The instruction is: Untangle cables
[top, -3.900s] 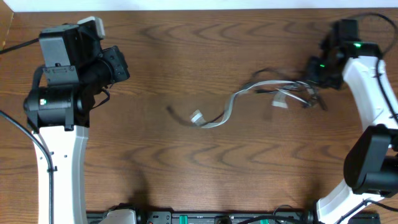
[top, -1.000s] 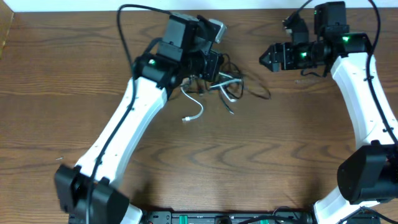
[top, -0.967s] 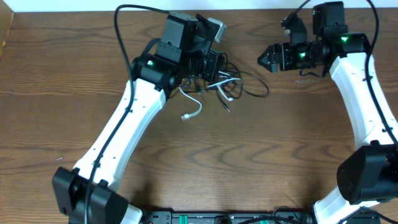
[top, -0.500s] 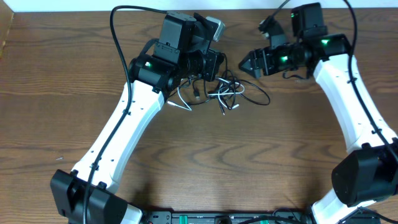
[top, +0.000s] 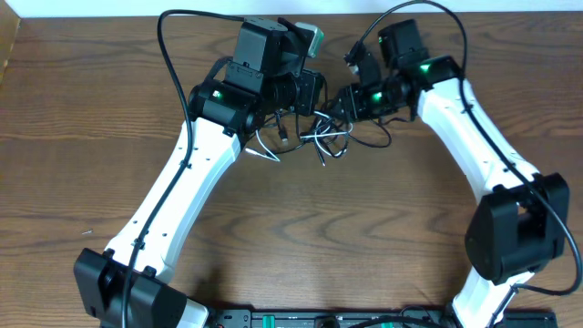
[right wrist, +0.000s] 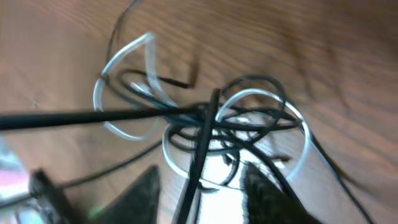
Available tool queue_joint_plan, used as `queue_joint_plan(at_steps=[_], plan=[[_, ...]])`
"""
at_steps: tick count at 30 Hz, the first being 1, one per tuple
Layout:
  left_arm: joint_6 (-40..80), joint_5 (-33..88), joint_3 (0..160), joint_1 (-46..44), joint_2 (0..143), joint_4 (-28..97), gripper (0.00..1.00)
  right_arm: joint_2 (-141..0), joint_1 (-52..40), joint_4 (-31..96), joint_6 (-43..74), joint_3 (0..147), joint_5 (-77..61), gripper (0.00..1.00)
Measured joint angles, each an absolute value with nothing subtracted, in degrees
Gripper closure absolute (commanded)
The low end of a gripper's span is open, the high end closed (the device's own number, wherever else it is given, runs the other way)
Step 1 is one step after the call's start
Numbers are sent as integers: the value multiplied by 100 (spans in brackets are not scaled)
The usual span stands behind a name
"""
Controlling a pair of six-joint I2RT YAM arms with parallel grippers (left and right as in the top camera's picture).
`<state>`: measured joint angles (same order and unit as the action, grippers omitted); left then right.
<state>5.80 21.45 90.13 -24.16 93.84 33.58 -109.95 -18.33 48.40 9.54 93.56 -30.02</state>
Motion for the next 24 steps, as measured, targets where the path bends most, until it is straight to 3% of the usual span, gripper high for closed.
queue_joint_plan(at_steps=[4, 13, 24], plan=[[694, 1914, 9013, -2401, 9384, 3363, 92, -11024, -1872, 5043, 1498, 9351, -2049, 99], [873, 1321, 9011, -1774, 8982, 3625, 93, -11028, -1173, 5808, 2143, 9345, -16, 99], [904, 803, 9011, -692, 8180, 4222, 92, -11030, -342, 5916, 2143, 9345, 169, 99]])
